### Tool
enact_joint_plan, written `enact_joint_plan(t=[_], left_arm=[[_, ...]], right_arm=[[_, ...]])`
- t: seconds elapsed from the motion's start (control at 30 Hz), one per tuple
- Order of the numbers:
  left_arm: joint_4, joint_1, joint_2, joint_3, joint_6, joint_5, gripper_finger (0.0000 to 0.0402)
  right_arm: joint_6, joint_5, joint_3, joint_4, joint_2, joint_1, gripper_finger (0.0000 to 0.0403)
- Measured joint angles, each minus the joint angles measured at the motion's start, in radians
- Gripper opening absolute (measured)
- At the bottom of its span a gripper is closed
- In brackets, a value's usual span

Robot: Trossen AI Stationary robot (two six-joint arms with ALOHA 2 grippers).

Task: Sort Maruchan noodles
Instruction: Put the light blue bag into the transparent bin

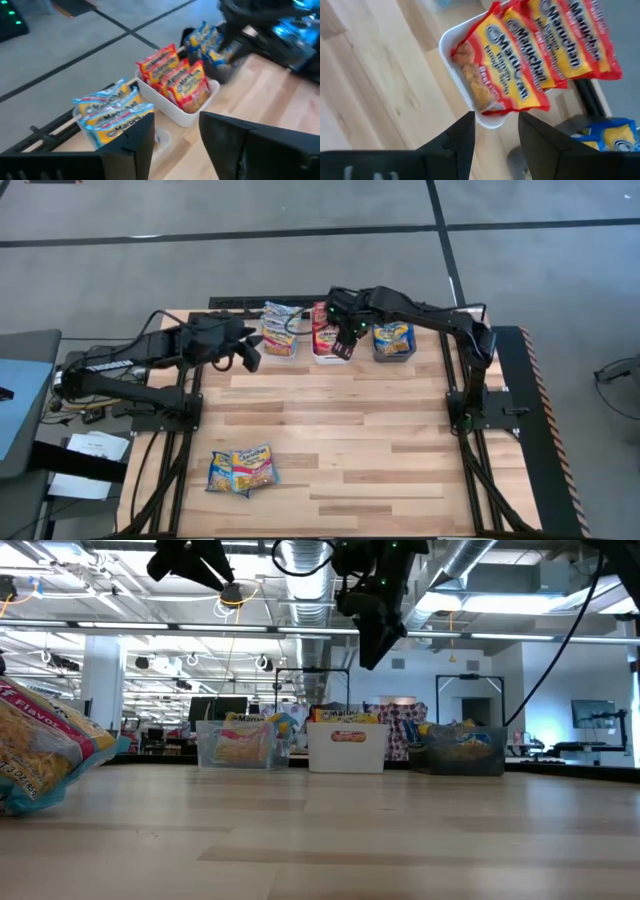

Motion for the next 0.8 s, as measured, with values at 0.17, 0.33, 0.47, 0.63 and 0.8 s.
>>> enact_joint_plan(t=[0.17, 0.33, 0.47, 0.63, 0.8], left_arm=[[0.006, 0.038, -0.013, 0.0, -0.008, 0.002, 0.0171], [0.0, 0.046, -0.039, 0.0, -0.016, 0.107, 0.0174], [0.01, 0.046, -0.062, 0.0, -0.019, 0.155, 0.0172], [0.01, 0.046, -0.075, 0.0, -0.019, 0.164, 0.0172], [0.003, 0.046, -0.074, 0.0, 0.013, 0.216, 0.0171]], right_arm=[[0.013, 0.0, 0.0, -0.044, 0.0, 0.014, 0.0167], [0.044, 0.001, 0.0, -0.097, 0.0, 0.014, 0.0162], [0.082, 0.001, 0.0, -0.123, 0.0, 0.015, 0.016], [0.149, 0.002, 0.0, -0.151, -0.017, 0.04, 0.0159], [0.234, 0.002, 0.0, -0.174, -0.045, 0.09, 0.0159]])
